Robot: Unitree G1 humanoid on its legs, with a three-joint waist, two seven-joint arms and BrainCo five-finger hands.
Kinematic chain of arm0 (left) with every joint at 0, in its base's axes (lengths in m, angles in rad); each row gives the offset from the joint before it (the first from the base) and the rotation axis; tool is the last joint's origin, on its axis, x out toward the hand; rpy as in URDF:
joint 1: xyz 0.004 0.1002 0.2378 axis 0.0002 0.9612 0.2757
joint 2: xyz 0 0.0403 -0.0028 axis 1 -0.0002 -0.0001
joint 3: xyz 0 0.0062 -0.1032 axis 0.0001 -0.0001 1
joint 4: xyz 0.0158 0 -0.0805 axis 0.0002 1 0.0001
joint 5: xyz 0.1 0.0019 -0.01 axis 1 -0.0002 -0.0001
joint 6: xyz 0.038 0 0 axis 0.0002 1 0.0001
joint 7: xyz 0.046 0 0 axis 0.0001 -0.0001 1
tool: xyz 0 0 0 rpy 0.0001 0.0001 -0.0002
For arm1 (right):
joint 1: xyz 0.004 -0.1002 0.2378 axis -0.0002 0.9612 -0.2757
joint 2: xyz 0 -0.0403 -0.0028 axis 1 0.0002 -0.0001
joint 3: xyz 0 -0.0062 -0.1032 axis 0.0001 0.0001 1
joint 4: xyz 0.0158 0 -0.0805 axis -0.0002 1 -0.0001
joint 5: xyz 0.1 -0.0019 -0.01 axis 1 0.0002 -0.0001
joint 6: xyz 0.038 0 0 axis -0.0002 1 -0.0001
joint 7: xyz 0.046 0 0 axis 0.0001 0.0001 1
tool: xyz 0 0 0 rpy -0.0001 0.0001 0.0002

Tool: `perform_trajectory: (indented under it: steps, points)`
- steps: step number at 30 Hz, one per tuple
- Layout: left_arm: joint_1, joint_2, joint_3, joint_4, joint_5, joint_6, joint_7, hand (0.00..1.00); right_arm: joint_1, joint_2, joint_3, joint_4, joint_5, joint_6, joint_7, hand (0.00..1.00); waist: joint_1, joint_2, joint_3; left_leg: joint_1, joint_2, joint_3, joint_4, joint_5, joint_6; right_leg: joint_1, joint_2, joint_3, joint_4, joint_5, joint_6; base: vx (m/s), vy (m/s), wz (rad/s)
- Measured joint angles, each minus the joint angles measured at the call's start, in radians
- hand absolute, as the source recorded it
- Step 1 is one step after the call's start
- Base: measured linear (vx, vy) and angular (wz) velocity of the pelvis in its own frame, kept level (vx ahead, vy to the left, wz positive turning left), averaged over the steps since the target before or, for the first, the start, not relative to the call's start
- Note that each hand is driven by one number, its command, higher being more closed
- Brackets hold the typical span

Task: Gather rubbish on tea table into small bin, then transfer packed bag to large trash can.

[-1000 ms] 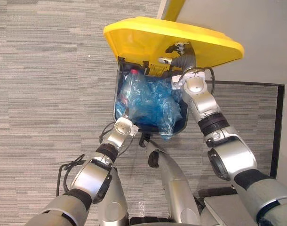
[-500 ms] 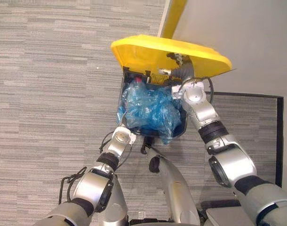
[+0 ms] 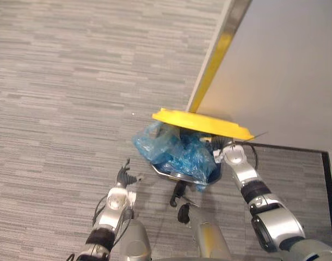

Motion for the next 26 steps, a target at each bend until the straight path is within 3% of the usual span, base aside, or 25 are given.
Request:
perform_trajectory:
  steps: [3,5,8,9,10,11,12,14,15,16,17,19,21,26]
  points:
    - [0.033,-0.009,0.08,0.211,-0.008,0.008,-0.023,0.0,0.077,0.032,-0.01,0.023,-0.021,0.0,0.022,0.0,-0.001,-0.002,0.0,0.061,-0.055,0.026,0.026,-0.016,0.031,0.03,-0.046,0.044,0.047,-0.015,0.013,-0.09,0.078,-0.2]
    - [0.041,-0.012,0.097,0.251,-0.016,0.009,-0.027,0.0,0.106,0.036,-0.022,0.037,-0.044,0.0,0.027,0.0,-0.002,-0.002,0.0,0.073,-0.072,0.038,0.051,-0.026,0.046,0.045,-0.059,0.058,0.053,-0.014,0.016,-0.12,0.088,-0.16]
    - [0.063,-0.019,0.141,0.289,-0.038,0.009,-0.042,0.0,0.21,0.031,-0.043,0.04,-0.078,-0.004,0.036,0.0,-0.021,-0.011,-0.008,0.052,-0.101,0.034,0.112,-0.033,0.065,0.068,-0.08,0.068,0.017,-0.009,0.08,-0.21,0.117,-0.05]
    - [0.071,-0.028,0.163,0.297,-0.046,0.01,-0.043,0.0,0.255,0.05,-0.062,0.046,-0.082,-0.004,0.044,0.0,-0.022,0.004,-0.016,0.034,-0.078,0.054,0.103,-0.013,0.068,0.025,-0.085,0.08,0.119,-0.069,0.049,-0.26,0.118,-0.13]
    - [0.072,-0.025,0.167,0.31,-0.052,0.011,-0.044,0.0,0.272,0.064,-0.078,0.06,-0.083,-0.004,0.047,0.0,-0.025,-0.002,-0.017,0.034,-0.079,0.059,0.101,-0.003,0.063,-0.01,-0.093,0.105,0.242,-0.093,0.012,-0.18,0.07,-0.11]
    - [0.075,-0.03,0.191,0.321,-0.063,0.017,-0.046,0.0,0.304,0.083,-0.1,0.088,-0.084,-0.003,0.048,0.0,-0.034,-0.007,-0.024,0.04,-0.077,0.059,0.094,0.011,0.06,-0.027,-0.102,0.129,0.402,-0.13,-0.001,-0.14,0.041,0.08]
    - [0.09,-0.032,0.206,0.318,-0.076,0.026,-0.045,0.0,0.381,0.128,-0.159,0.132,-0.085,-0.003,0.055,0.0,-0.042,-0.021,-0.057,0.042,-0.078,0.056,0.058,0.039,0.053,0.002,-0.122,0.158,0.567,-0.209,0.023,-0.12,-0.002,0.13]
    - [0.103,-0.041,0.23,0.311,-0.079,0.03,-0.047,0.0,0.437,0.161,-0.204,0.178,-0.086,-0.003,0.055,0.0,-0.042,-0.035,-0.089,0.041,-0.078,0.058,0.029,0.059,0.041,0.081,-0.145,0.185,0.593,-0.268,0.058,-0.04,-0.139,-0.02]
    - [0.104,-0.056,0.25,0.306,-0.08,0.032,-0.048,0.0,0.469,0.175,-0.227,0.195,-0.087,0.001,0.055,0.0,-0.04,-0.055,-0.112,0.031,-0.083,0.064,0.024,0.064,0.035,0.137,-0.139,0.205,0.476,-0.347,0.111,0.01,-0.169,-0.29]
    - [0.102,-0.061,0.275,0.304,-0.086,0.034,-0.052,0.0,0.486,0.182,-0.251,0.196,-0.087,0.007,0.052,0.0,-0.032,-0.044,-0.12,0.024,-0.085,0.079,0.0,0.071,0.03,0.172,-0.112,0.202,0.369,-0.389,0.059,-0.01,-0.174,-0.44]
    - [0.099,-0.086,0.285,0.309,-0.092,0.037,-0.053,0.0,0.496,0.185,-0.282,0.204,-0.087,0.009,0.048,0.0,-0.026,-0.003,-0.135,0.018,-0.06,0.085,-0.029,0.086,0.042,0.171,-0.079,0.195,0.3,-0.355,0.038,-0.03,-0.075,-0.52]
    - [0.109,-0.122,0.305,0.312,-0.1,0.038,-0.056,0.0,0.51,0.166,-0.357,0.242,-0.082,0.01,0.039,0.0,-0.041,0.048,-0.179,0.047,-0.041,0.08,-0.166,0.157,0.084,0.206,-0.024,0.2,0.127,-0.259,0.027,-0.01,-0.051,-0.36]
    - [0.105,-0.126,0.304,0.329,-0.101,0.037,-0.065,0.0,0.511,0.153,-0.388,0.265,-0.084,0.01,0.035,0.0,-0.051,0.059,-0.19,0.086,-0.046,0.079,-0.23,0.204,0.086,0.25,-0.01,0.198,0.058,-0.225,0.027,0.0,0.014,0.06]
    - [0.103,-0.115,0.316,0.331,-0.117,0.036,-0.084,0.0,0.513,0.147,-0.435,0.293,-0.084,0.019,0.03,0.0,-0.051,0.031,-0.226,0.106,-0.05,0.095,-0.281,0.23,0.07,0.286,0.006,0.213,-0.058,-0.157,0.049,-0.01,0.065,-0.07]
